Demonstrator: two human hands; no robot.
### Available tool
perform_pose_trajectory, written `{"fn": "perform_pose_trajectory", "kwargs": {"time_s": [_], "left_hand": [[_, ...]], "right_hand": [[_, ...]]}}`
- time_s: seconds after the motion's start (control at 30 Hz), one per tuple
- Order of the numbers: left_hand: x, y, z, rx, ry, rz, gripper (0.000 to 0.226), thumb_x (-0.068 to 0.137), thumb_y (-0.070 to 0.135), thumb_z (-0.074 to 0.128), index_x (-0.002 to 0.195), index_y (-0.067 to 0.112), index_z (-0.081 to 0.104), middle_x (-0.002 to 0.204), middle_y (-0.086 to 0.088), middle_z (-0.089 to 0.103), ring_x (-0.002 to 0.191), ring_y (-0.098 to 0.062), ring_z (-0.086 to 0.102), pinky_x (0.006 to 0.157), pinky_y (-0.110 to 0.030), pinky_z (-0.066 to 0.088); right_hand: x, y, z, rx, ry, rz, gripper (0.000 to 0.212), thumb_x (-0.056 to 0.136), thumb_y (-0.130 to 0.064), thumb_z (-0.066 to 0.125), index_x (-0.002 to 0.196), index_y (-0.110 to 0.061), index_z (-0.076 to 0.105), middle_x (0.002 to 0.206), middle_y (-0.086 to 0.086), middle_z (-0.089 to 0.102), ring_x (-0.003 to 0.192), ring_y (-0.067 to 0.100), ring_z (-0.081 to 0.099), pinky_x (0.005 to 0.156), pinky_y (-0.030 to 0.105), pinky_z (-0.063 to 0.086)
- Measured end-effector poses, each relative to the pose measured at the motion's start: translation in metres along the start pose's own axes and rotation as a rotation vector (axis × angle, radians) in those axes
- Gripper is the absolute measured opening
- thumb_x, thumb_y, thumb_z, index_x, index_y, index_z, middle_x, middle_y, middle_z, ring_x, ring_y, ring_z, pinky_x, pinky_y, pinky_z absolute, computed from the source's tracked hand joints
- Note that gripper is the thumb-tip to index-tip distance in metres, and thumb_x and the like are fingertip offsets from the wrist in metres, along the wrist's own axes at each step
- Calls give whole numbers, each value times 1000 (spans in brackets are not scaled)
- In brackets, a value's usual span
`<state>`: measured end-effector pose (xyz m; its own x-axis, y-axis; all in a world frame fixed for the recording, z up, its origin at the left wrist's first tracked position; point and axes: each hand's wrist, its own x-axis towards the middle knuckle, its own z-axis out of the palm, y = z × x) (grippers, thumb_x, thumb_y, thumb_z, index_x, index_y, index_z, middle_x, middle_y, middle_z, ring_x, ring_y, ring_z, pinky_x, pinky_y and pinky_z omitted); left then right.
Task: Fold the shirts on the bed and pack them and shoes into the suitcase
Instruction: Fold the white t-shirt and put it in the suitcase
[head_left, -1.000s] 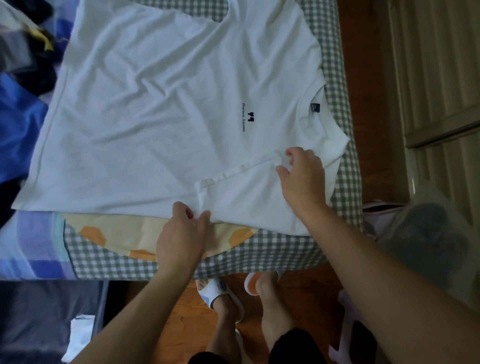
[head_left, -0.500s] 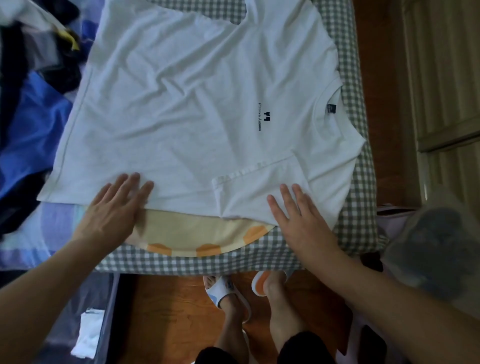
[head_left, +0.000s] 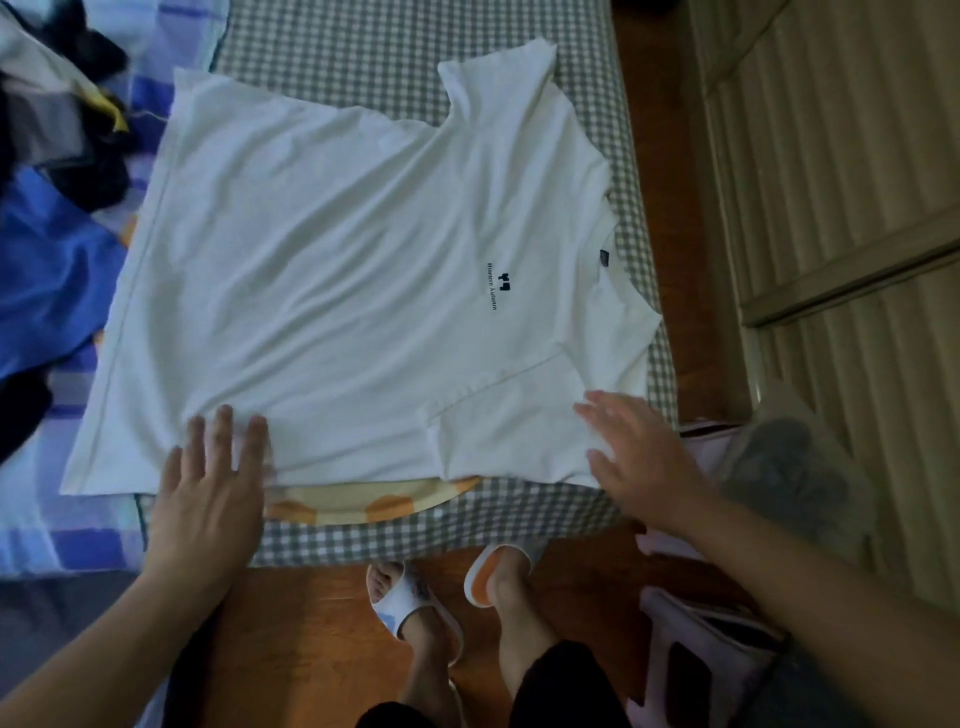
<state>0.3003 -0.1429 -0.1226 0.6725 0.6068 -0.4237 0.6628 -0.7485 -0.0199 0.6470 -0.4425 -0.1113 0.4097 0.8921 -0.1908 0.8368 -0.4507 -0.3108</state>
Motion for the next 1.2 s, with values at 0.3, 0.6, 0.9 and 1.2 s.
{"fn": "perform_pose_trajectory", "kwargs": {"time_s": [0.3,0.6,0.9,1.2], "left_hand": [[63,162,-43,-324,48,218,80,87,10,57,160,16,24,165,-16,22,152,-34,17,124,-47,24],[60,279,-25,-138,79,738,62,87,41,49,144,17,51,138,-12,54,121,-34,53,97,-44,50],[97,314,-24,-215,-27,651,60,96,54,37,152,34,33,121,2,48,105,-26,50,78,-44,50],[119,313,-34,-297,-211,626,59,95,51,35,153,47,25,118,8,40,112,-21,44,79,-41,52]], "right_hand": [[96,56,-19,969,256,949,30,93,-18,67,123,-13,66,106,-1,69,97,19,66,67,20,49],[72,101,-2,783,259,1116,24,99,-29,56,112,-10,63,108,10,65,102,29,62,91,42,52],[187,136,-57,705,225,672,36,102,-25,53,138,-17,55,126,-2,61,111,15,58,89,27,49],[283,147,-87,1117,-254,613,17,91,-17,73,108,-16,71,110,3,75,103,21,71,92,36,57]]}}
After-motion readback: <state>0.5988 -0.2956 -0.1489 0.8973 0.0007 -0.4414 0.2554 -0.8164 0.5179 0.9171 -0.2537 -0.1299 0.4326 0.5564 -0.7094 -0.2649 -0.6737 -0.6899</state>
